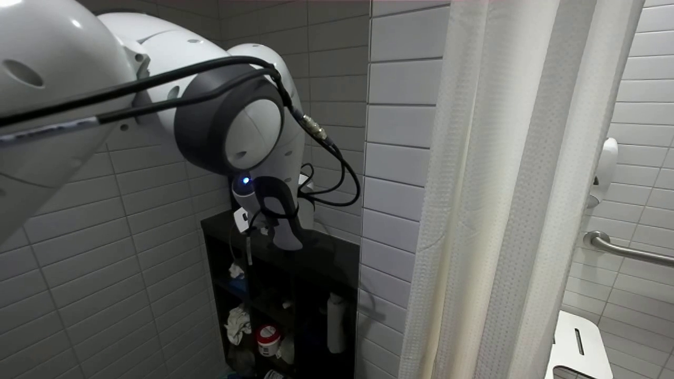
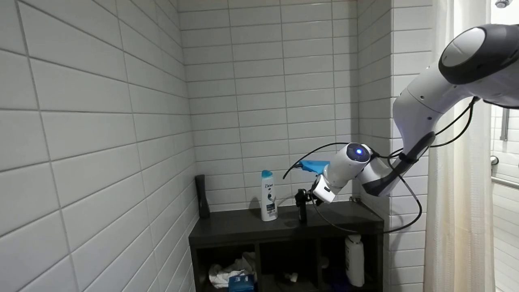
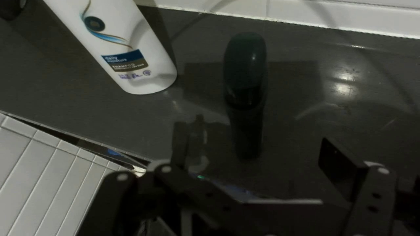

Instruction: Pick up the black bottle

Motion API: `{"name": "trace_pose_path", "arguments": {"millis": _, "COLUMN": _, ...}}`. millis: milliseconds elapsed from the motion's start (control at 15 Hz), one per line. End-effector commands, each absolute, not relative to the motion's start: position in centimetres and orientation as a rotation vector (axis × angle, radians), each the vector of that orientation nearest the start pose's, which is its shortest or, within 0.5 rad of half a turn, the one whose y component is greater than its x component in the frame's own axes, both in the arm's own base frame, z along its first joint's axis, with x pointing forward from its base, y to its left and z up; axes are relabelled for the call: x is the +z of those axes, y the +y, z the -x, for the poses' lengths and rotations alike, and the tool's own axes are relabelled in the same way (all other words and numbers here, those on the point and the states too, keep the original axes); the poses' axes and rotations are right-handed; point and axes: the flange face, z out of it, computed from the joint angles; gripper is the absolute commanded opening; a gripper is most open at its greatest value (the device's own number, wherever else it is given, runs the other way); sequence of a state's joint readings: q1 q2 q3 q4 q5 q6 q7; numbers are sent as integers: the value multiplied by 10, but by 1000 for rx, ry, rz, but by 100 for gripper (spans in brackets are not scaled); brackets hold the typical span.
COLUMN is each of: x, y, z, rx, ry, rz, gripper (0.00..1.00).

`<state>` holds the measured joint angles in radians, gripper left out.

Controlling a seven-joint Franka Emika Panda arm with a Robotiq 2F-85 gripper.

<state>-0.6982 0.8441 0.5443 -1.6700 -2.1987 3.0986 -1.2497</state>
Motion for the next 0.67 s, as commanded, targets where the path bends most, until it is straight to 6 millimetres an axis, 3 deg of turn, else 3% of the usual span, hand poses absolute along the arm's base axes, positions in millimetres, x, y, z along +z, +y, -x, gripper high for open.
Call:
{"name": "trace_pose_path", "arguments": {"millis": 0, "x": 189, "y": -67, "z": -635, "rx": 136, "ry": 2341, "rz": -205, "gripper": 100}}
{"name": "trace_pose_path", "arguments": {"millis": 400, "x": 192, "y": -87, "z": -649, "rx": 84, "ry": 2319, "rz": -194, "gripper": 100}}
{"name": "trace_pose_path", "arguments": {"millis": 600, "x": 200, "y": -93, "z": -661, "rx": 52, "ry": 2287, "rz": -91, "gripper": 100}}
